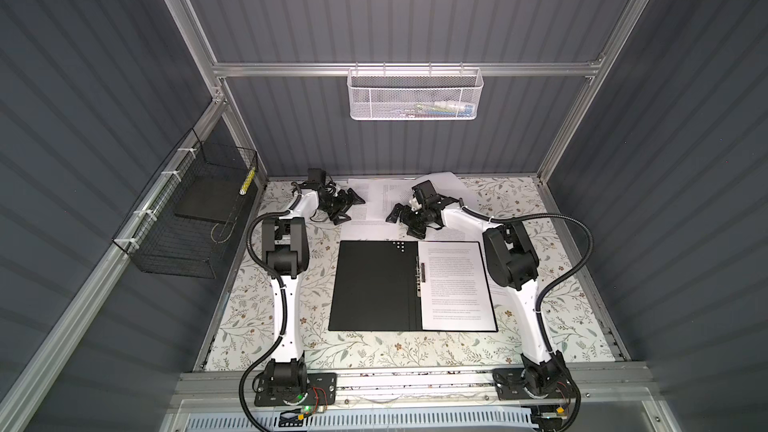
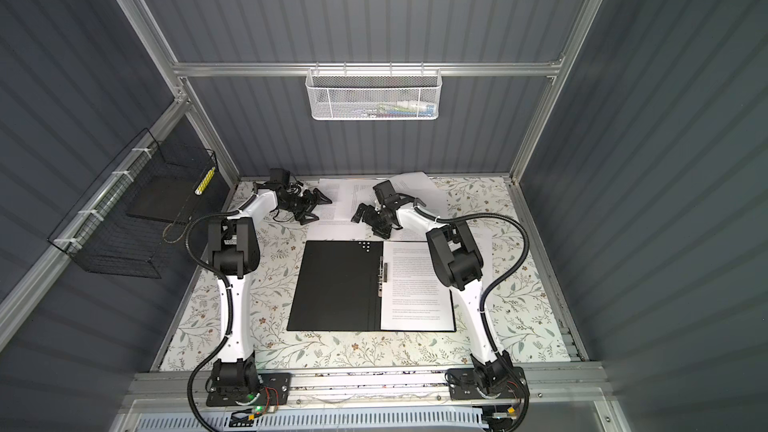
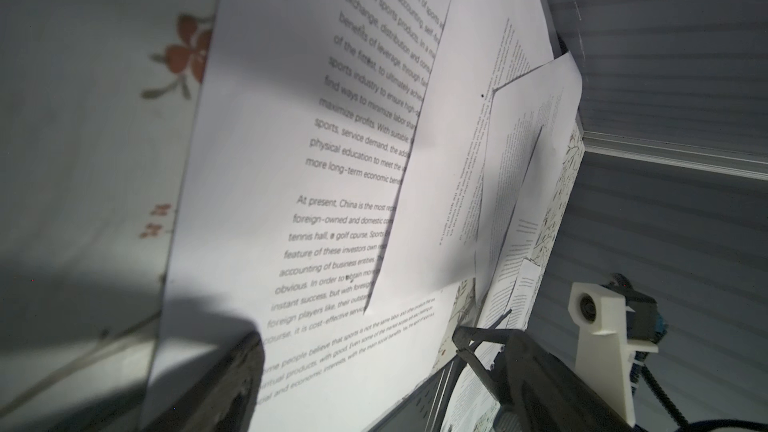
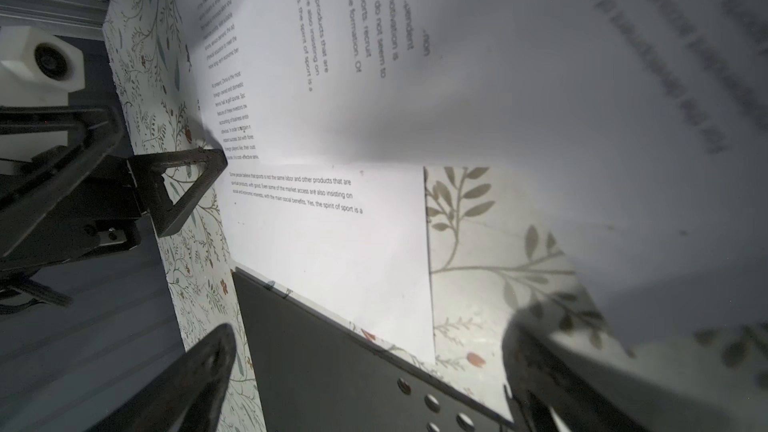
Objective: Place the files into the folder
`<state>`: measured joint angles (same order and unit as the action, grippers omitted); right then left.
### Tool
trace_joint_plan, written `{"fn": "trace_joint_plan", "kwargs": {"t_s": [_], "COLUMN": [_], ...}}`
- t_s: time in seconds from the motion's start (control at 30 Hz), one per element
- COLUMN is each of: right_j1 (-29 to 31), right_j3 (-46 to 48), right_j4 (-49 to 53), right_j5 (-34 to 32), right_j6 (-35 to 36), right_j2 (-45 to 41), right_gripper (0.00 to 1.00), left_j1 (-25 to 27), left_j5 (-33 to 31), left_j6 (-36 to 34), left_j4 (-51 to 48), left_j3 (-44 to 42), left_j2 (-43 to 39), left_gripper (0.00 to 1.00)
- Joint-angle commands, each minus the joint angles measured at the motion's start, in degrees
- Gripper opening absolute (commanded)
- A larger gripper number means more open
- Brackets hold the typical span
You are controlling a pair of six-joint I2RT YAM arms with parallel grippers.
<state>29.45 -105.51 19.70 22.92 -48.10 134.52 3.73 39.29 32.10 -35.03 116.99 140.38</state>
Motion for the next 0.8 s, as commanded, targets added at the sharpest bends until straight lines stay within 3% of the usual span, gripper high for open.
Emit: {"fn": "trace_joint_plan", "kwargs": {"t_s": [0.0,0.4,0.57,0.77], "right_j1": [0.64,1.11,0.9,-0.22], "right_j3": [-1.78,-9.99,-10.66,-11.62], "right_j4": [5.23,7.94,3.2,-5.28], "right_j5": [0.12,1.68,3.0,10.12], "right_j6": [-1.68,-4.36,-0.82,3.9], "right_j2": [3.67,8.81,8.92,9.36], "right_gripper": [0.99,0.99,0.99,0.99], "left_j1": [0.58,1.44,1.72,1.72], "left_j5": [-0.26,-1.28,-1.75,-2.2], "left_j6": [-1.77,-2.65,-3.42,-4.19], "left_j4": [-4.08,-4.92,-6.0,-7.05], "left_j3": [0.36,-2.64,-2.57,-2.56], "left_j2": [3.14,2.58,2.92,2.97], "left_gripper": [0.92,0.92,0.91,0.91]}}
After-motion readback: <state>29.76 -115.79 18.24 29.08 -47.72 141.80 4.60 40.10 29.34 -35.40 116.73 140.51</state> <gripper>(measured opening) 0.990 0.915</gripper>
